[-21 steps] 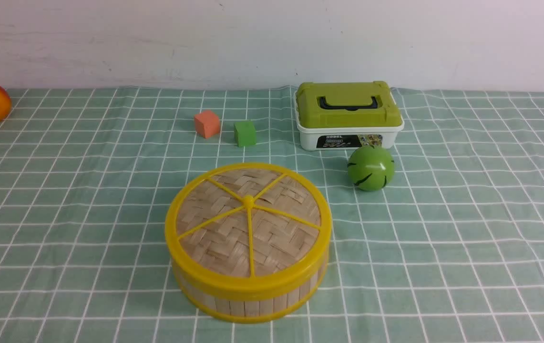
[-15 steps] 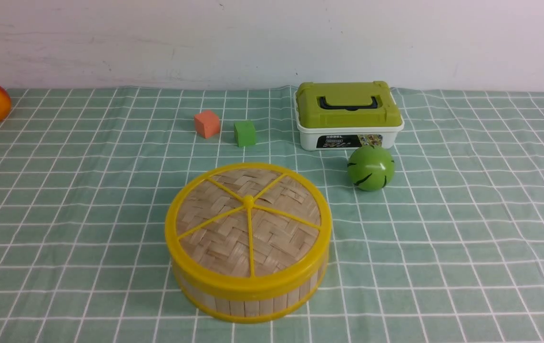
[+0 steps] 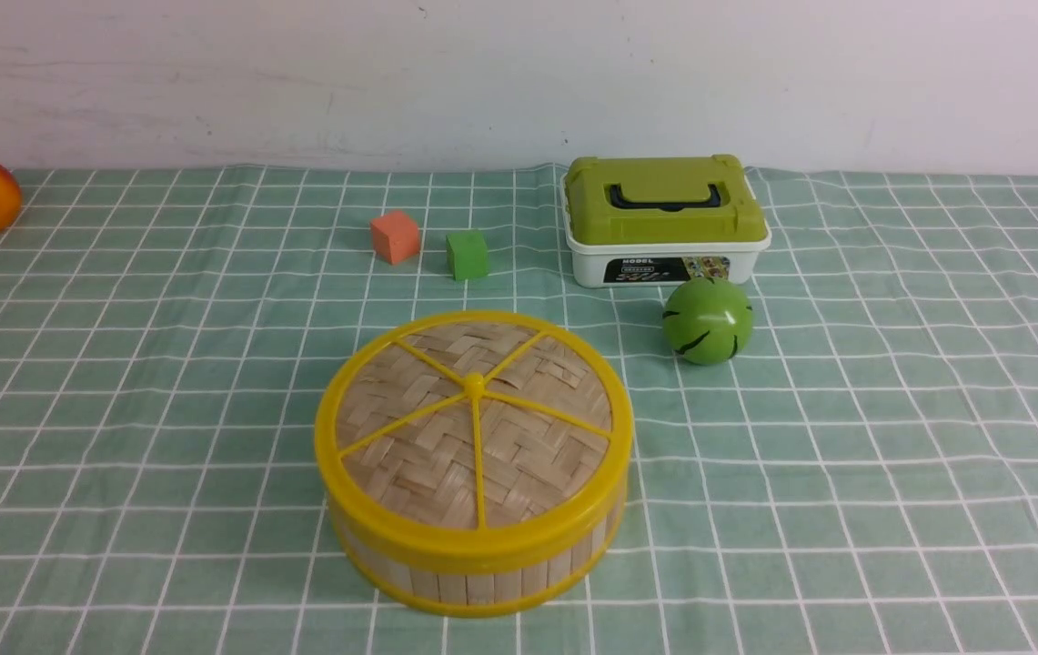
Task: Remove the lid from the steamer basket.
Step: Use the right arm to lift the lid of the steamer
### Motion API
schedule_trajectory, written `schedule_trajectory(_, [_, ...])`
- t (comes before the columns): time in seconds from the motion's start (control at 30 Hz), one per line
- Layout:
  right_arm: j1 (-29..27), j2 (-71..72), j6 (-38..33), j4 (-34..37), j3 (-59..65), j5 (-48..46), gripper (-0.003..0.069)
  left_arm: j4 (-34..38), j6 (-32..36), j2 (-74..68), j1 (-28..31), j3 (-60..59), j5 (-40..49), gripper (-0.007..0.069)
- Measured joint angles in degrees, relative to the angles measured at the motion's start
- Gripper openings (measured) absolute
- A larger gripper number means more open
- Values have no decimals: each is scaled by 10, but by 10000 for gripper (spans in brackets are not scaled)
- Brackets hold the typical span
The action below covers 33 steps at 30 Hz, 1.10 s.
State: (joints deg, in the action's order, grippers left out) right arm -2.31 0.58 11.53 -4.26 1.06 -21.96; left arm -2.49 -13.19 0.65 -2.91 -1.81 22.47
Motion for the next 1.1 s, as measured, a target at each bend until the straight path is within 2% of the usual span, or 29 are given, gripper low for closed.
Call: schedule_trajectory(1.1, [0,0,0,-28,0,0,241,0,0,0,0,0,0,239])
